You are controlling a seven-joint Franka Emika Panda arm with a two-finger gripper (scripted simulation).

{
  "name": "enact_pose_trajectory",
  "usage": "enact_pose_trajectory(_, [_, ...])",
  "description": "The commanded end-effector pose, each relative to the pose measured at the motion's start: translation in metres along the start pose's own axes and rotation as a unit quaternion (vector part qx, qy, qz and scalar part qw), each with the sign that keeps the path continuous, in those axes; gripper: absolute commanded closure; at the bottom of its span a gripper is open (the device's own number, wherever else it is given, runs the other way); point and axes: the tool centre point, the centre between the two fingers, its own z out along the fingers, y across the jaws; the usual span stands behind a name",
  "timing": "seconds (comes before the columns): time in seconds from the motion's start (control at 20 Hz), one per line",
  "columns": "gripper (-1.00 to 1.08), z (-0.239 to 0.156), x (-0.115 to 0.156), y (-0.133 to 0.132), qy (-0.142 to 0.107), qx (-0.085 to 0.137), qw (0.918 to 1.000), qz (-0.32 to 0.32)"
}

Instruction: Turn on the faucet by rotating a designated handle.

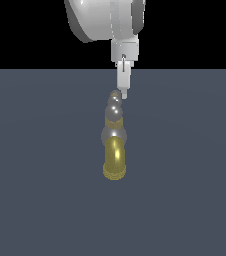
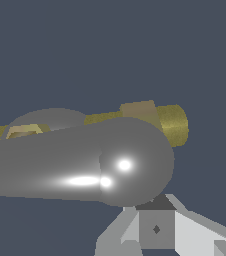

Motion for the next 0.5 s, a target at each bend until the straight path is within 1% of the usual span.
enact_pose_trajectory(0.0, [1.08,0.000,0.015,-0.006,0.003,0.001,1.0000,-0.007])
enact_pose_trajectory(0.45, [1.08,-0.002,0.062,-0.029,0.008,0.001,0.9997,-0.021])
